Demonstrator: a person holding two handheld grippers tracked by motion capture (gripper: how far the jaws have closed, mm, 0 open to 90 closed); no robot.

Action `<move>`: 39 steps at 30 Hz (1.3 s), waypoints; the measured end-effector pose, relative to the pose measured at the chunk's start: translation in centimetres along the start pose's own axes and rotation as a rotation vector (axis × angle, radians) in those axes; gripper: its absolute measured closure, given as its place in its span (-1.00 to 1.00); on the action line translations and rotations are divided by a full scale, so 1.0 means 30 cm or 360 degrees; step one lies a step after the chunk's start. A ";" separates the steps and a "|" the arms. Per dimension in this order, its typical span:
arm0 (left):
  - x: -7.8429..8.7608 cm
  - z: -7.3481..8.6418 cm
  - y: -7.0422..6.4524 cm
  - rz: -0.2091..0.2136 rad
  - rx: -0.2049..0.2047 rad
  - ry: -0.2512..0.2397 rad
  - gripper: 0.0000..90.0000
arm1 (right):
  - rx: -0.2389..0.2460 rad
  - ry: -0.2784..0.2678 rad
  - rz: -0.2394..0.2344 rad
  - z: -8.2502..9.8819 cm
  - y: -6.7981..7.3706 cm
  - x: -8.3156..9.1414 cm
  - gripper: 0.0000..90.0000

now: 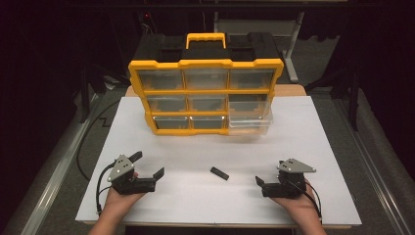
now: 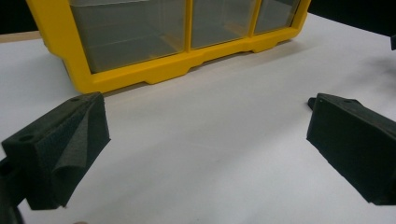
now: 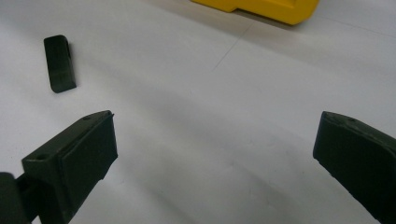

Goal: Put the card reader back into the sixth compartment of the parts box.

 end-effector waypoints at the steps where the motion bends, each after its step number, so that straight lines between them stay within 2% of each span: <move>1: 0.001 -0.001 0.001 -0.0002 0.0001 -0.0003 -0.99 | 0.0007 0.0009 -0.0007 0.000 0.002 -0.001 -0.99; 8: 0.004 -0.003 -0.002 0.0002 0.0013 -0.0012 -0.99 | 0.0017 0.0060 -0.0054 0.005 0.014 -0.007 -0.99; 18: 0.004 -0.004 -0.008 0.0021 0.0007 -0.0016 -0.99 | 0.0052 0.0060 -0.0103 0.000 0.039 -0.010 -0.99; 24: 0.002 -0.004 -0.006 0.0023 0.0014 -0.0018 -0.99 | 0.0087 0.0055 -0.0159 -0.008 0.066 -0.022 -0.97; 35: 0.006 -0.005 -0.007 0.0029 0.0008 -0.0022 -0.99 | 0.0092 0.0019 -0.0238 -0.046 0.107 -0.035 -0.90; 39: 0.004 -0.005 -0.011 0.0033 -0.0007 -0.0018 -0.99 | 0.0149 0.0024 -0.0253 -0.077 0.130 -0.066 -0.86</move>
Point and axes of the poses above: each handheld gripper's, and its own axes: x roughly backward along the jaws, z roughly out of its underside, y roughly to its left, the point moved 5 cm from there along -x, roughly forward along the jaws, and after that the axes turned 1 degree about y, right-handed, at the moved point
